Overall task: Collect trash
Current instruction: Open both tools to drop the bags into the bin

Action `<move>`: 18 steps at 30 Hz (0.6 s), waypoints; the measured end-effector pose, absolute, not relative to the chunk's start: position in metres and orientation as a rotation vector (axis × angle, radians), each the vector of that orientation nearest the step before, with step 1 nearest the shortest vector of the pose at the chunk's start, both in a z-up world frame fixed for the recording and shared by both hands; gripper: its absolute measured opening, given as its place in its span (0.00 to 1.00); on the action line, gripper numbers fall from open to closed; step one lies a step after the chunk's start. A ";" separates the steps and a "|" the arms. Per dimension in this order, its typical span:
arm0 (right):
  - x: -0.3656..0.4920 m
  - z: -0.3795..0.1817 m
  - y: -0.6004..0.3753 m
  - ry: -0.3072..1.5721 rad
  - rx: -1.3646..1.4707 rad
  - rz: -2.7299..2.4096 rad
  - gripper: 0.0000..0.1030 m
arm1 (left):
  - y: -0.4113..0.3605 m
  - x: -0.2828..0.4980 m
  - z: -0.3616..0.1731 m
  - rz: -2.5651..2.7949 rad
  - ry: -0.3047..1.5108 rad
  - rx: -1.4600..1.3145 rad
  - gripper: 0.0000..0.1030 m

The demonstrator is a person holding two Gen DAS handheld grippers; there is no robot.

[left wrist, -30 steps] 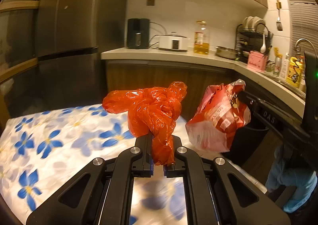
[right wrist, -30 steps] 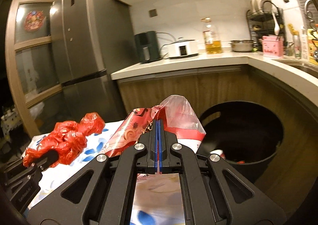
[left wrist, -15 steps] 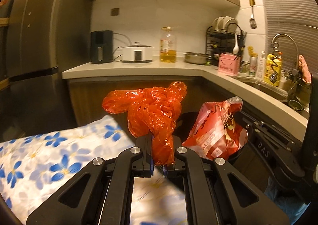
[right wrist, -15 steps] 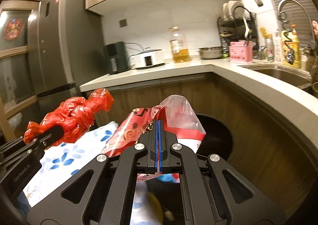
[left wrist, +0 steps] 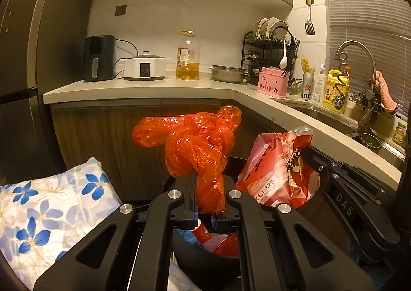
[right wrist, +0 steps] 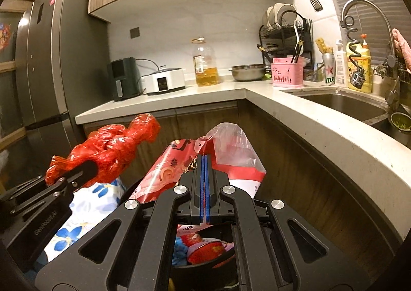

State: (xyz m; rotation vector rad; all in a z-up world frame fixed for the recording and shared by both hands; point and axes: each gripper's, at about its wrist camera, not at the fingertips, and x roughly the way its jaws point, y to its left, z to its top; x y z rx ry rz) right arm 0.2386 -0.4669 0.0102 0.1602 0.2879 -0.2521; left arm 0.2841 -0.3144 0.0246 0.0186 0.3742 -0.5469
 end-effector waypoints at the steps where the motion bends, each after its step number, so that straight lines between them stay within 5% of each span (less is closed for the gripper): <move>1: 0.240 0.010 -0.467 0.287 0.151 -0.253 0.01 | -0.316 0.285 0.023 -0.552 0.376 0.016 0.06; 10: 0.252 0.000 -0.475 0.316 0.156 -0.226 0.04 | -0.321 0.298 0.009 -0.576 0.411 0.008 0.15; 18: 0.255 -0.005 -0.479 0.339 0.182 -0.230 0.42 | -0.316 0.298 0.005 -0.539 0.416 0.012 0.50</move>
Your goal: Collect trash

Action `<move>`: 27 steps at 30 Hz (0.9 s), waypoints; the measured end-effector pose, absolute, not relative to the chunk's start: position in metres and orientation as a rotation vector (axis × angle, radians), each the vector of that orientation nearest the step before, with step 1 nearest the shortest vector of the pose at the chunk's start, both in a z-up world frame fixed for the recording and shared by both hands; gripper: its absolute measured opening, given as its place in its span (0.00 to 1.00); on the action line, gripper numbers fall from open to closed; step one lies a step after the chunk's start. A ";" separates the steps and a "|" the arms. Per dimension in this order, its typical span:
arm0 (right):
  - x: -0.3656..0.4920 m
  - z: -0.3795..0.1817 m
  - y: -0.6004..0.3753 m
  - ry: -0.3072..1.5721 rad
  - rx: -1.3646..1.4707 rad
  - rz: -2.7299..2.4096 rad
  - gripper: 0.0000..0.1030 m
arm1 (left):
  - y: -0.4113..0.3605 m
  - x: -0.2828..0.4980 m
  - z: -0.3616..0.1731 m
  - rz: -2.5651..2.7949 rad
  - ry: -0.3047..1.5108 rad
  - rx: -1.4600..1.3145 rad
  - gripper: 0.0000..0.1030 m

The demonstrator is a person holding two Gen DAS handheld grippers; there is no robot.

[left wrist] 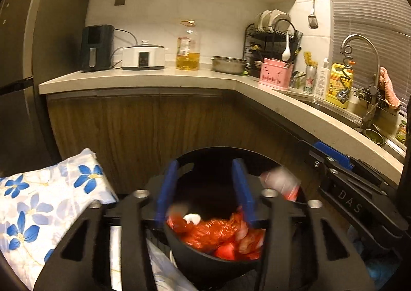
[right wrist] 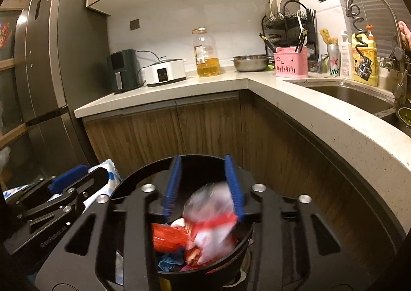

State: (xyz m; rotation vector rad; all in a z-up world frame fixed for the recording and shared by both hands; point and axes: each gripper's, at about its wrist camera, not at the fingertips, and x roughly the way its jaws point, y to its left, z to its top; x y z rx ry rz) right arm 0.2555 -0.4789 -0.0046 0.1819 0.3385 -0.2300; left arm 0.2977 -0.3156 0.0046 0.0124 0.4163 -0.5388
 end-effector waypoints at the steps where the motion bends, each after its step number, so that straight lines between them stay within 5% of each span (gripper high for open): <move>1: 0.255 -0.005 -0.478 0.342 0.181 -0.232 0.45 | -0.312 0.297 0.005 -0.529 0.417 0.012 0.52; 5: 0.251 -0.009 -0.474 0.360 0.179 -0.236 0.69 | -0.297 0.293 0.004 -0.461 0.413 0.007 0.73; 11: 0.240 -0.014 -0.459 0.386 0.150 -0.257 0.93 | -0.269 0.279 0.004 -0.348 0.395 0.024 0.86; 14: 0.233 -0.015 -0.451 0.389 0.134 -0.267 0.95 | -0.259 0.269 0.005 -0.311 0.385 0.031 0.94; 27: 0.203 -0.015 -0.413 0.432 0.097 -0.283 0.95 | -0.226 0.231 0.003 -0.258 0.410 0.033 0.94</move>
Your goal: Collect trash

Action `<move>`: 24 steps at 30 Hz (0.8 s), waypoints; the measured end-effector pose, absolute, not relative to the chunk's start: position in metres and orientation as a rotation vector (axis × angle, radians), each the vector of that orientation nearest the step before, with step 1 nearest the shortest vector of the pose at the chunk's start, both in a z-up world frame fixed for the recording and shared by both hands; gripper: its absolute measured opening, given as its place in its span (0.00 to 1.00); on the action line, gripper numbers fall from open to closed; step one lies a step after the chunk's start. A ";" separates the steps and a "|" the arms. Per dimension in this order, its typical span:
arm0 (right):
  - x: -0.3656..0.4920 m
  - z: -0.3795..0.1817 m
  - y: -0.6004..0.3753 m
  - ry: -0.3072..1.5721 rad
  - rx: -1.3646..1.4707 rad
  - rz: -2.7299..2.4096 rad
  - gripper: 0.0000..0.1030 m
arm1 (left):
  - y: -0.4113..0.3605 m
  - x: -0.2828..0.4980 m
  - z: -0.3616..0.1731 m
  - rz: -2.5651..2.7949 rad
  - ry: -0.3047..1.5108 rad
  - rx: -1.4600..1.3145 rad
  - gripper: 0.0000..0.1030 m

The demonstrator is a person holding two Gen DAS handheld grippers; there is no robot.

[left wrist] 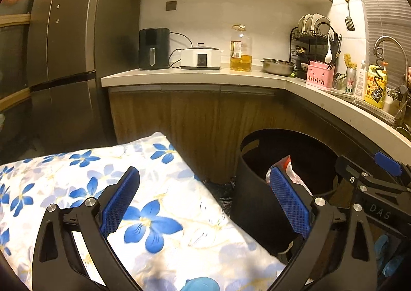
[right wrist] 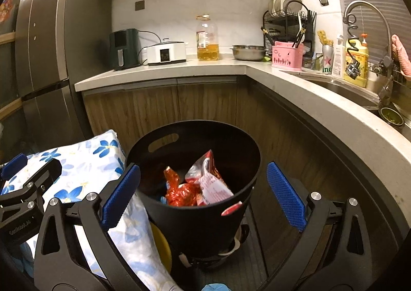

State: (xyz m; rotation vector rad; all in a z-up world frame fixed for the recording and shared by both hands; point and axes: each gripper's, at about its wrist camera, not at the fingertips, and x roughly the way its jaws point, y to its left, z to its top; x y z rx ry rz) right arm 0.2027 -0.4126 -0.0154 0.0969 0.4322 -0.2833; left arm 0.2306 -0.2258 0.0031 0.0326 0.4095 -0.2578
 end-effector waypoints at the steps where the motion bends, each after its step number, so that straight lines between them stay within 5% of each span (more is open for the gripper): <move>1: 0.199 -0.015 -0.410 0.430 0.096 -0.284 0.95 | -0.223 0.227 0.003 -0.256 0.408 0.033 0.94; 24: 0.094 -0.003 -0.346 0.401 0.106 -0.281 0.95 | -0.158 0.126 0.000 -0.247 0.402 0.023 0.94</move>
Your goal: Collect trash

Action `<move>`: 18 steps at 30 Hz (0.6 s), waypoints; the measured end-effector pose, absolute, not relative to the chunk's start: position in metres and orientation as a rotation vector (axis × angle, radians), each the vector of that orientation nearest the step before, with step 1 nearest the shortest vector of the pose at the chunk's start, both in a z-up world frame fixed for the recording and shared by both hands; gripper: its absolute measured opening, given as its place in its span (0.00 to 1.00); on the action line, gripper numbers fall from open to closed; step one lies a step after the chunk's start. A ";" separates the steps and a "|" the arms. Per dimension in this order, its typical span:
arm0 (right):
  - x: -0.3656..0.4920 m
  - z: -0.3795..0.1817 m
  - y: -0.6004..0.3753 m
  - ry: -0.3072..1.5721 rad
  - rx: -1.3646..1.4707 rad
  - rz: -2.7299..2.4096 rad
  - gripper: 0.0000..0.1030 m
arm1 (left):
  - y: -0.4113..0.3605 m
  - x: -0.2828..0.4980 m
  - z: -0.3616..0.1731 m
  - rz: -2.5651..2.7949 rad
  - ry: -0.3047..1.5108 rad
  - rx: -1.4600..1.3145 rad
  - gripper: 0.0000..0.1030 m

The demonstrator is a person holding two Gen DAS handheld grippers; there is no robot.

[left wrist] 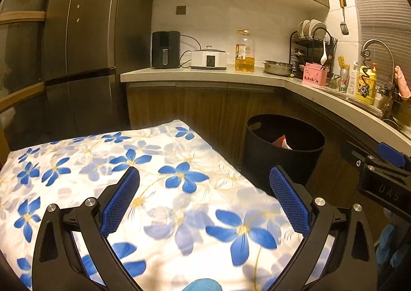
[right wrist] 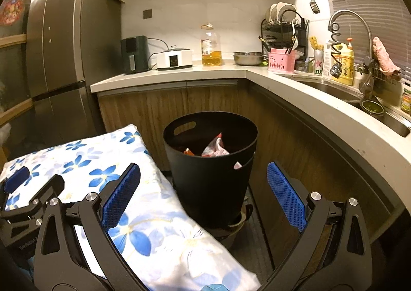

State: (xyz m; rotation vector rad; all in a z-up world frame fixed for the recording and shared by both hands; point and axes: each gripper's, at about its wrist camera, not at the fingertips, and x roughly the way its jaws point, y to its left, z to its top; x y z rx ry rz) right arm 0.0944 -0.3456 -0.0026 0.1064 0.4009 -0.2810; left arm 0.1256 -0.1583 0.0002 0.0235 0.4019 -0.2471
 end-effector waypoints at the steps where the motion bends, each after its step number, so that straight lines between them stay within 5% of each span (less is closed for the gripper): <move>1: 0.089 -0.003 -0.342 0.398 0.106 -0.286 0.95 | -0.155 0.121 0.000 -0.250 0.403 0.023 0.94; 18: 0.042 -0.002 -0.299 0.395 0.081 -0.269 0.95 | -0.115 0.072 -0.004 -0.256 0.413 0.001 0.94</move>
